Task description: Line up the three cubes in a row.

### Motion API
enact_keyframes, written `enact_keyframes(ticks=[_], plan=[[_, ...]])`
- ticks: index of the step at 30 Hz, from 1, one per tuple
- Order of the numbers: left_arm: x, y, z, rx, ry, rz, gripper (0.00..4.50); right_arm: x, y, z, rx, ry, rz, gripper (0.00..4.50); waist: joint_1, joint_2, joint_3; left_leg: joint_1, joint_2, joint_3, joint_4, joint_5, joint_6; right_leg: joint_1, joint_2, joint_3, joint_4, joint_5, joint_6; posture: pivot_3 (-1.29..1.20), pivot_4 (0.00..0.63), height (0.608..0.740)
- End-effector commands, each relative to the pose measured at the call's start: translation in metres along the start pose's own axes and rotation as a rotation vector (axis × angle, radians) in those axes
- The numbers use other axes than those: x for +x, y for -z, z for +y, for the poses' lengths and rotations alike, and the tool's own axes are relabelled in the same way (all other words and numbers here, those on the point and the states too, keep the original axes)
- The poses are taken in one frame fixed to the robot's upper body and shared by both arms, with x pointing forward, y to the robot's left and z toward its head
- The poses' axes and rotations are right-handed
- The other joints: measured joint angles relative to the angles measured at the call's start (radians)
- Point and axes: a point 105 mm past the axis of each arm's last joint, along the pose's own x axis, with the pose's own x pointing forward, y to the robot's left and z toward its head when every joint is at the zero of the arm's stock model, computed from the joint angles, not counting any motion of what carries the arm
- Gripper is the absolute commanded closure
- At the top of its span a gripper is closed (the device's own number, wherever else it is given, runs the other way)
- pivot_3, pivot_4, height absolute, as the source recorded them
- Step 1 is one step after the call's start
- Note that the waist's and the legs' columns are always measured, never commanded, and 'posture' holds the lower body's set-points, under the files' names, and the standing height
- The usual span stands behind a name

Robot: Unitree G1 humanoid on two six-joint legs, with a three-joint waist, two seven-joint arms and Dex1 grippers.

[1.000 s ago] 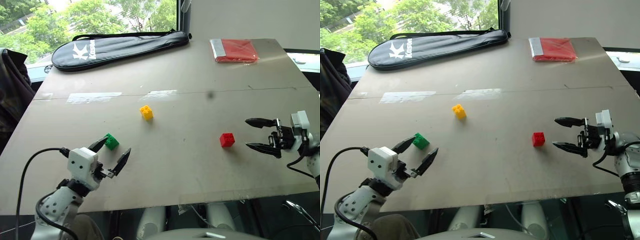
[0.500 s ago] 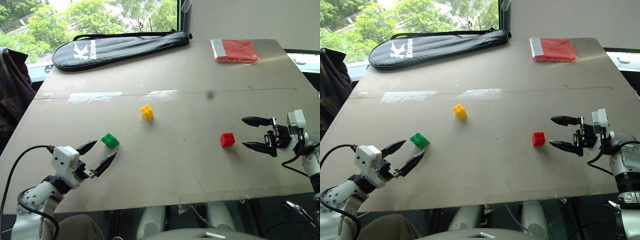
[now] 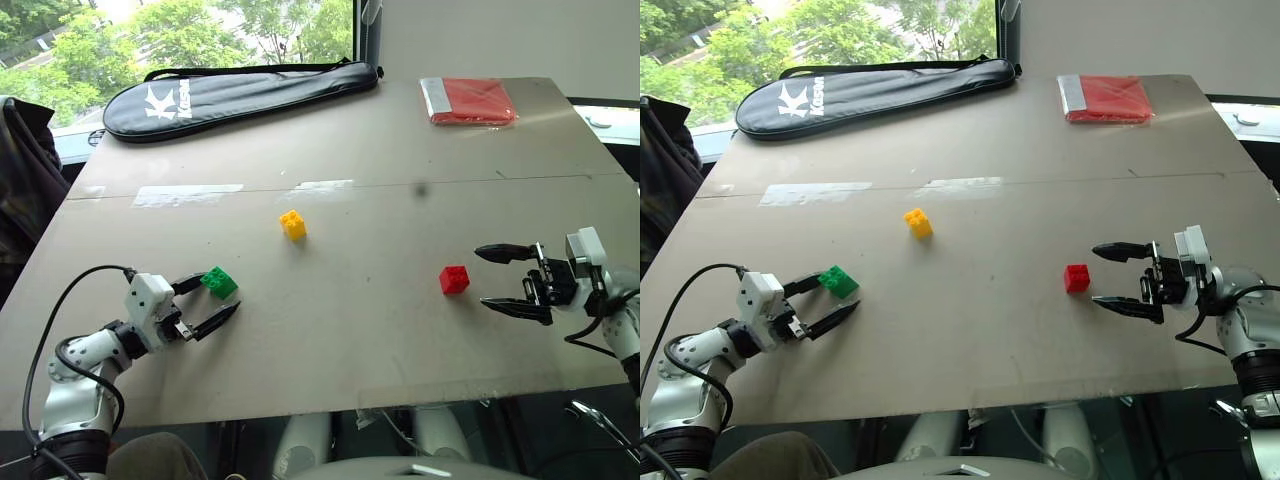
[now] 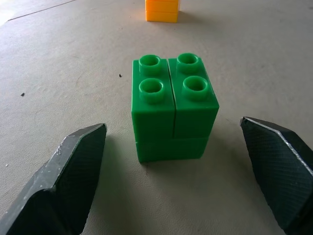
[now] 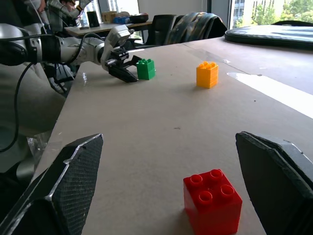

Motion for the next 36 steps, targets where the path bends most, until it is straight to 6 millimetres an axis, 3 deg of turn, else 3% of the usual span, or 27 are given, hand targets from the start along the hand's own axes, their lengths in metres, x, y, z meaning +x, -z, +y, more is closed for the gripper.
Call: enact_keyframes(ticks=[1, 13, 16, 21, 27, 36], plan=[[-0.004, 0.006, 0.002, 0.007, 0.01, 0.026, 0.0, 0.005, -0.018, 0.007, -0.103, -0.079, -0.044, 0.06, 0.0, 0.0, 0.0, 0.0, 0.0, 0.0, 0.0, 0.0, 0.0, 0.0, 0.0, 0.0, 0.0, 0.0, 0.0, 0.0, 0.15, 0.694], [-0.001, 0.01, -0.004, -0.006, 0.039, 0.021, 0.0, 0.005, -0.033, 0.009, -0.093, -0.093, -0.12, 0.06, 0.001, 0.002, -0.001, 0.001, 0.0, 0.0, 0.0, 0.0, 0.0, 0.0, -0.004, 0.0, 0.0, 0.0, 0.0, 0.0, 0.15, 0.694], [0.001, 0.009, -0.005, -0.003, 0.042, 0.013, 0.85, 0.004, -0.033, 0.008, -0.09, -0.088, -0.117, 0.0, 0.001, 0.002, -0.001, 0.0, 0.0, 0.0, 0.0, 0.0, 0.0, 0.0, -0.004, 0.0, 0.0, 0.0, 0.0, 0.0, 0.15, 0.694], [0.003, 0.007, -0.004, 0.0, 0.041, 0.007, 3.21, 0.002, -0.033, 0.008, -0.092, -0.08, -0.11, 0.0, 0.001, 0.002, -0.001, 0.0, 0.0, 0.0, 0.0, 0.0, 0.0, 0.0, -0.004, 0.0, 0.0, 0.0, 0.0, 0.0, 0.15, 0.694], [0.013, -0.002, -0.008, 0.009, 0.085, -0.006, 3.29, 0.0, -0.033, 0.009, -0.078, -0.071, -0.107, 0.0, 0.004, 0.002, -0.001, 0.0, 0.0, 0.0, 0.0, 0.0, 0.0, 0.0, -0.005, -0.001, 0.0, 0.0, 0.0, 0.0, 0.15, 0.694], [0.075, -0.055, -0.055, 0.126, 0.436, -0.063, 3.29, -0.016, -0.021, 0.008, -0.046, -0.008, -0.048, 0.0, 0.004, 0.001, -0.001, -0.003, -0.002, -0.003, 0.0, 0.0, 0.0, -0.001, -0.002, -0.003, -0.001, 0.002, 0.003, 0.0, 0.15, 0.694]])
